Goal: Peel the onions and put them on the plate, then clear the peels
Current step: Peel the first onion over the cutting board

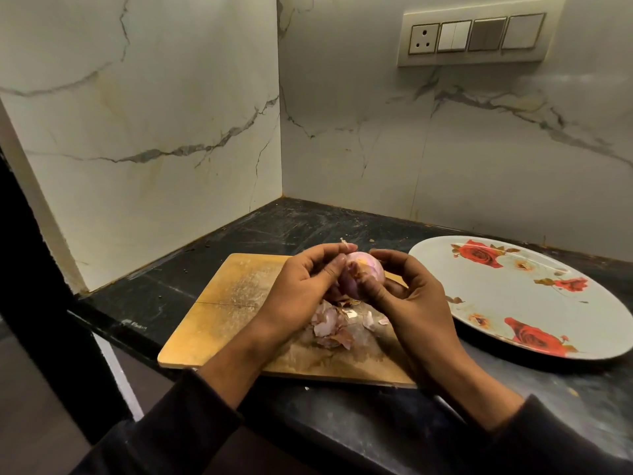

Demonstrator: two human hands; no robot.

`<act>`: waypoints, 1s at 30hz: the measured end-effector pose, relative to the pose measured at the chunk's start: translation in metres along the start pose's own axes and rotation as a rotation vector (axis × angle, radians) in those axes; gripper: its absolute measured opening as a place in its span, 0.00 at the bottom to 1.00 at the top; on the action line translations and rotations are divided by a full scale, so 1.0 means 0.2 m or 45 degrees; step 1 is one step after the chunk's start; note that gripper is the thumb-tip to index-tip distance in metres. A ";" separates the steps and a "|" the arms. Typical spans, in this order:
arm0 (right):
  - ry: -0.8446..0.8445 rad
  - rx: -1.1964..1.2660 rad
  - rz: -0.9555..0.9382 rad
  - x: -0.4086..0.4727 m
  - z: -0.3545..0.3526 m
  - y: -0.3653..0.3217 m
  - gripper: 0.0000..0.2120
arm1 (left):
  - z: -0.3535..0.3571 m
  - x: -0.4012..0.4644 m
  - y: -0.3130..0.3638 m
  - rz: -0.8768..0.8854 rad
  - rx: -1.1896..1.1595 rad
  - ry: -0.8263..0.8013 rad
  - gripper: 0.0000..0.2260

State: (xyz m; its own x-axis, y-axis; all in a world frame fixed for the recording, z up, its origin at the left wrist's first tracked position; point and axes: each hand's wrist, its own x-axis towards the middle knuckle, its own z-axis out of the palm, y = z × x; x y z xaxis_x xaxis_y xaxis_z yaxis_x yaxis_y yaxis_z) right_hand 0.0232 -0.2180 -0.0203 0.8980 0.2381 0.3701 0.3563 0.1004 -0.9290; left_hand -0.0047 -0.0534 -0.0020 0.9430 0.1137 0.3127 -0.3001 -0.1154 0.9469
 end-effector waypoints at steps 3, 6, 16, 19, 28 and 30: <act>0.084 -0.013 -0.003 0.01 -0.02 0.02 0.23 | 0.02 0.00 -0.01 0.008 -0.104 -0.120 0.16; 0.091 -0.018 0.019 0.01 -0.03 0.04 0.21 | 0.01 0.01 -0.03 0.051 0.007 -0.204 0.23; -0.033 0.014 -0.046 0.00 -0.02 0.00 0.24 | -0.04 0.07 -0.03 -0.024 -0.291 -0.250 0.19; -0.024 -0.037 -0.097 0.00 -0.01 0.00 0.24 | -0.03 0.06 -0.05 -0.004 -0.288 -0.262 0.17; -0.017 -0.111 -0.179 0.01 -0.04 -0.02 0.21 | -0.03 0.04 -0.09 -0.002 -0.266 -0.282 0.17; -0.016 -0.158 -0.222 0.01 -0.04 -0.02 0.19 | -0.04 0.04 -0.08 -0.031 -0.307 -0.269 0.17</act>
State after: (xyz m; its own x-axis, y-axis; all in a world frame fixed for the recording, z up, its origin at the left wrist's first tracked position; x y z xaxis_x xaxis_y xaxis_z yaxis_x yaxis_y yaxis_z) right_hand 0.0262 -0.2261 -0.0155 0.8169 0.2393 0.5248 0.5359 0.0217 -0.8440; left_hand 0.0061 -0.0434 -0.0145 0.9517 -0.0966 0.2915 -0.2789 0.1252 0.9521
